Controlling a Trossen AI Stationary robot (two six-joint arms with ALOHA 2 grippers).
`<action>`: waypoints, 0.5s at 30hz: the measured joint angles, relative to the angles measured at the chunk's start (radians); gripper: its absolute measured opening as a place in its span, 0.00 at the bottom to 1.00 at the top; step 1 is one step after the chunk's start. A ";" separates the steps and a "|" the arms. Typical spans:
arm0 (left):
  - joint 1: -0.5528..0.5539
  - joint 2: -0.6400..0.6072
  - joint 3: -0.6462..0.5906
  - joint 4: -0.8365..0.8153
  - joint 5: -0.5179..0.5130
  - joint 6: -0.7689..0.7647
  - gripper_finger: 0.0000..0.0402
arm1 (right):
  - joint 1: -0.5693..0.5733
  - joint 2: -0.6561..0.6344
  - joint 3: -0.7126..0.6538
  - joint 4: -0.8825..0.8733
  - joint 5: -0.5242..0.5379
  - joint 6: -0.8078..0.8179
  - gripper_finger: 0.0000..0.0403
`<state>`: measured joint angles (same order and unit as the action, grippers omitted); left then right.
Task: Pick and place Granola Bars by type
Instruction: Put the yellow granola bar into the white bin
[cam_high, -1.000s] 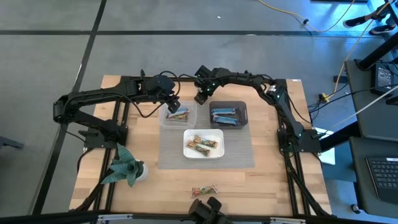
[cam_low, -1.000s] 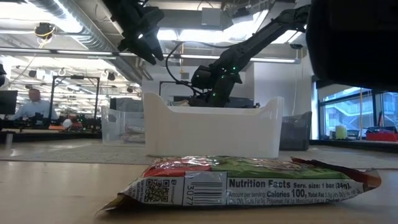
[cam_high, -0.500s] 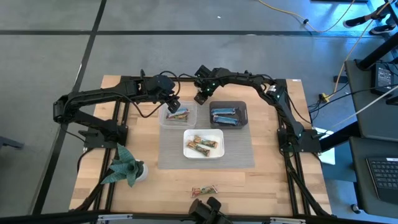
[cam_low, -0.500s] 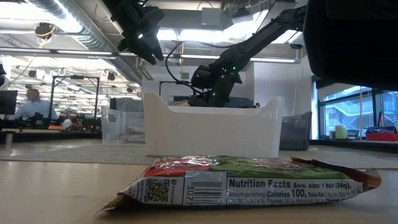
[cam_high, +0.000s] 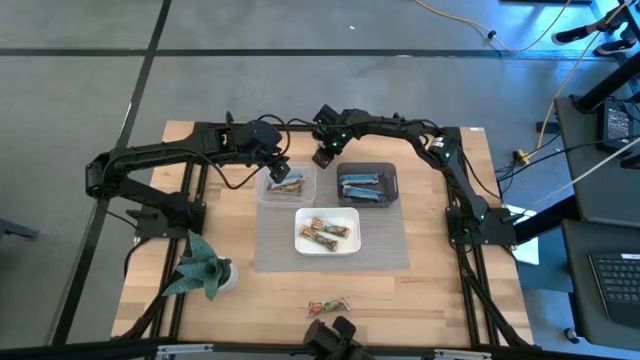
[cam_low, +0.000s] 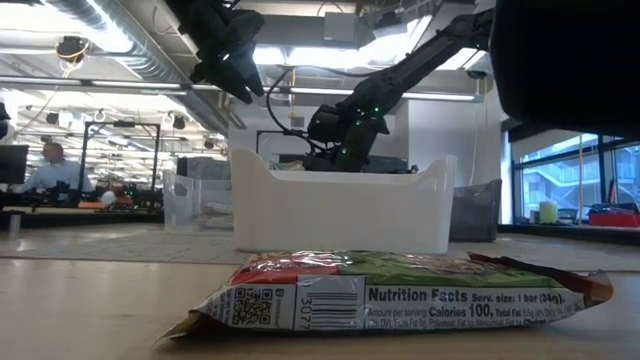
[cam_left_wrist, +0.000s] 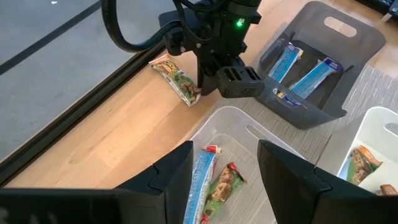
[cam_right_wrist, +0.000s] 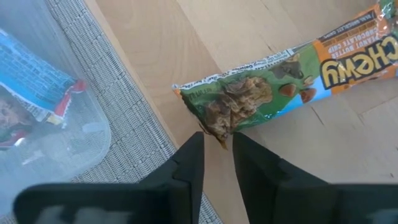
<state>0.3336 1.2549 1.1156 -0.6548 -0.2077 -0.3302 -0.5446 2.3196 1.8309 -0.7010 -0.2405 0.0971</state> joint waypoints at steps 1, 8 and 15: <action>0.000 0.000 0.000 0.000 0.000 0.000 0.43 | 0.000 0.000 0.000 0.000 0.000 -0.001 0.21; 0.000 0.000 0.000 0.000 0.000 0.000 0.43 | 0.000 -0.007 0.001 0.002 -0.030 -0.035 0.04; 0.000 0.000 0.000 0.000 0.000 0.000 0.43 | 0.003 -0.007 0.001 0.001 -0.028 -0.055 0.01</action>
<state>0.3336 1.2549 1.1153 -0.6548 -0.2077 -0.3302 -0.5421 2.3123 1.8317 -0.7000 -0.2689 0.0419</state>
